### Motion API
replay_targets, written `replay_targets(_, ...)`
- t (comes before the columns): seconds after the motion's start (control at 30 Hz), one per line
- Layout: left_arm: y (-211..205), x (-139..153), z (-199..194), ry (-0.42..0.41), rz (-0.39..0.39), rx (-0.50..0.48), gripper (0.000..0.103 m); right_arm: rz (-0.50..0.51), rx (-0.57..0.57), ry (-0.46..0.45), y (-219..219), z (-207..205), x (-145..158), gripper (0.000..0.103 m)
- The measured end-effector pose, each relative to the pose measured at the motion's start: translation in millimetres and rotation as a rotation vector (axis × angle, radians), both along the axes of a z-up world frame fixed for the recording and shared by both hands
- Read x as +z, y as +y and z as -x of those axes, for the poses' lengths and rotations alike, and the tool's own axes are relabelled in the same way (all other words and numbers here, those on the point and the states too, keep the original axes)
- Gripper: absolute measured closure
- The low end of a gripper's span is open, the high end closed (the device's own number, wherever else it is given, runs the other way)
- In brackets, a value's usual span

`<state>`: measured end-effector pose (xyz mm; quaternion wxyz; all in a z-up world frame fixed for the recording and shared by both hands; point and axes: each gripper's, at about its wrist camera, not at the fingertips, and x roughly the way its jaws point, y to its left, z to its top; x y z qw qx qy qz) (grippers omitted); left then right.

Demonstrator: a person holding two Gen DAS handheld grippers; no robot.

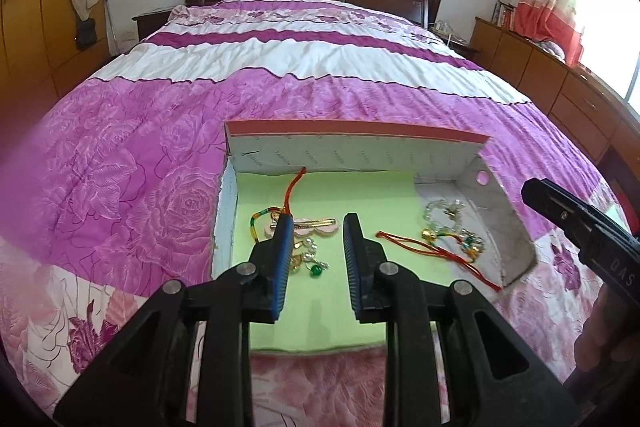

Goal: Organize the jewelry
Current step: 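Lower both bracelets onto the green paper and open both grippers, then move the left gripper to the gold charm while the right approaches the black feather hair clip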

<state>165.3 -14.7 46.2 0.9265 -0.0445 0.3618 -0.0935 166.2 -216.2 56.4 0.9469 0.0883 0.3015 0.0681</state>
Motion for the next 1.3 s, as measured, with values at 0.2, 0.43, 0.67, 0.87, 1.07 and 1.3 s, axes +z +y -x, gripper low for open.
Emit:
replay_targets(0.2,2.0,9.6,16.6,-0.005,0.01,-0.016,0.085,-0.014,0.005,-0.016,-0.3,25.3,10.7,0.057)
replay_targets(0.43,4.9,13.7,35.5,0.009,0.015,-0.041,0.084,-0.02,0.002,-0.006,-0.8,51.2,13.6,0.056)
replay_targets(0.67,9.6,11.1,58.0,0.047,0.024,-0.066,0.083,-0.015,0.006,0.031,4.4,78.0,9.3,0.052)
replay_targets(0.87,11.0,4.9,73.4,0.085,0.028,-0.089,0.082,-0.017,0.025,0.09,11.5,98.9,-2.9,0.051)
replay_targets(1.07,12.0,-1.9,84.4,0.125,0.024,-0.101,0.082,-0.013,0.041,0.146,20.1,115.1,-12.9,0.048)
replay_targets(1.3,14.5,-13.0,98.8,0.17,0.014,-0.111,0.081,-0.033,0.062,0.222,32.5,128.5,-23.1,0.04)
